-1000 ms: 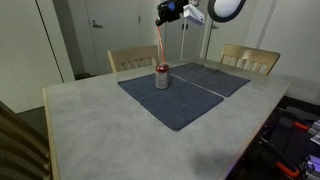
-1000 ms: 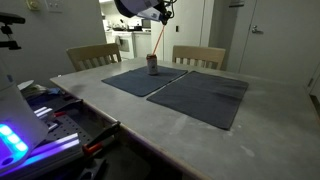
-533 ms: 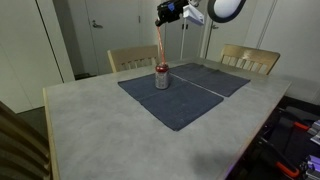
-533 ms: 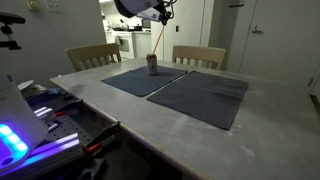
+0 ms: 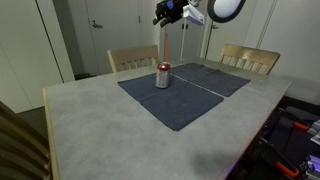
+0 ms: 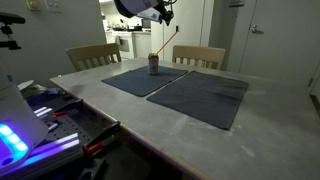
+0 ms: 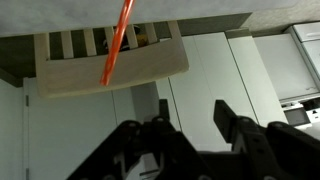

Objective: Put the straw in the can

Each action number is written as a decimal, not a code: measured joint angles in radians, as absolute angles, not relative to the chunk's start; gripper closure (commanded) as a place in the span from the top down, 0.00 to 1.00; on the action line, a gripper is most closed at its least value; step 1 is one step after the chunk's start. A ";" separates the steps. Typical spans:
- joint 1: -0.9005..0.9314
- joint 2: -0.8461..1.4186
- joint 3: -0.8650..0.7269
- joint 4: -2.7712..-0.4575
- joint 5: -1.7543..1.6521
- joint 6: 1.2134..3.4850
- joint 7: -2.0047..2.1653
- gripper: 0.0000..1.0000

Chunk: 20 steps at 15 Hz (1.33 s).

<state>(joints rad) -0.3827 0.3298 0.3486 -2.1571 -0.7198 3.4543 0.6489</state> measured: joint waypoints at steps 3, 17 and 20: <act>-0.383 0.330 0.349 -2.157 -0.720 3.454 0.649 0.99; -0.383 0.311 0.347 -2.148 -0.720 3.455 0.641 1.00; -0.384 0.293 0.344 -2.148 -0.723 3.455 0.642 1.00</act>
